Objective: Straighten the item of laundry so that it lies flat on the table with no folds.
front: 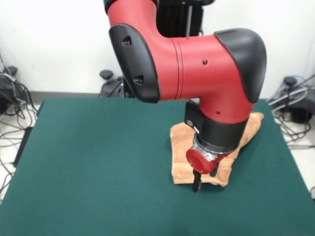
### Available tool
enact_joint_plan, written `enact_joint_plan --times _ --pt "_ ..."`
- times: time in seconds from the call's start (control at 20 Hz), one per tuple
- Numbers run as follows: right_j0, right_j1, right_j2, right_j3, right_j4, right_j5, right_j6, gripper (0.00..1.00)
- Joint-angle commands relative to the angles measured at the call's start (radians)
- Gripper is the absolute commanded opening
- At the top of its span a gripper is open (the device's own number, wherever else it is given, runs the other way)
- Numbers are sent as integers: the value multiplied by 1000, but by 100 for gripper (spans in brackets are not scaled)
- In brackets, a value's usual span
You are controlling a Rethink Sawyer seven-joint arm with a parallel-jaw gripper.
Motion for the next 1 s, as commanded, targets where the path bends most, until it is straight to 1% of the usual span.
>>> enact_joint_plan --times 0.05,0.45,0.6,0.9,1.0 --pt "25 60 65 -28 -63 152 -284 100" --pt "47 82 45 -38 -51 166 -328 100" --pt "57 91 42 -55 -43 193 -341 100" --pt "41 100 44 -51 -43 167 -361 100" --pt "46 116 45 -72 -43 179 -367 100"
